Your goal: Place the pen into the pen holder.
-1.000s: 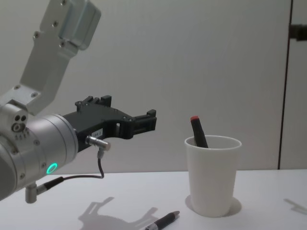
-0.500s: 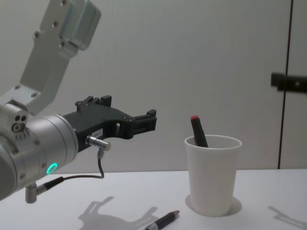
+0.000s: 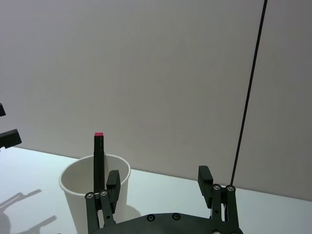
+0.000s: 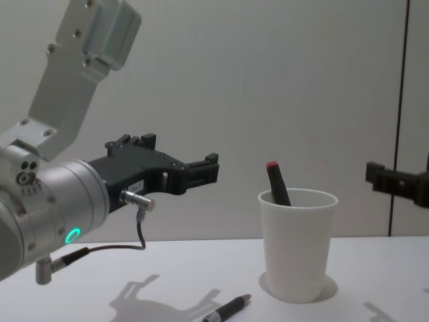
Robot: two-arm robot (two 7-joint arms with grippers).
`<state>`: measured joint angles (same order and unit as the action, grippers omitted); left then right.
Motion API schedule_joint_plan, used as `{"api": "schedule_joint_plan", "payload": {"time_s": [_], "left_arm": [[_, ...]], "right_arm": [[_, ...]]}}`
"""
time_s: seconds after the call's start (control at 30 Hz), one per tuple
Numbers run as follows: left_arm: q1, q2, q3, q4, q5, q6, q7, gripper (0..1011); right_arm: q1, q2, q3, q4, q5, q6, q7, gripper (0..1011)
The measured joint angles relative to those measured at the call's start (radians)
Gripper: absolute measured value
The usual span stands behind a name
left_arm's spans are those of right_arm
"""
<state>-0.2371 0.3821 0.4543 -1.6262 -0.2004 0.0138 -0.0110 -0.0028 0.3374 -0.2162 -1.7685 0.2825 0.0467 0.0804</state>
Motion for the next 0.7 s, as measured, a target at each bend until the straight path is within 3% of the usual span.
{"api": "schedule_joint_plan", "payload": {"time_s": [0.37, 0.7], "left_arm": [[0.001, 0.002, -0.001, -0.006, -0.002, 0.011, -0.003, 1001], [0.011, 0.022, -0.013, -0.064, -0.046, 0.113, -0.044, 1001]], "right_arm": [[-0.012, 0.000, -0.010, 0.002, 0.006, -0.012, -0.014, 1001], [-0.012, 0.000, -0.010, 0.002, 0.006, -0.013, -0.014, 1001]]}}
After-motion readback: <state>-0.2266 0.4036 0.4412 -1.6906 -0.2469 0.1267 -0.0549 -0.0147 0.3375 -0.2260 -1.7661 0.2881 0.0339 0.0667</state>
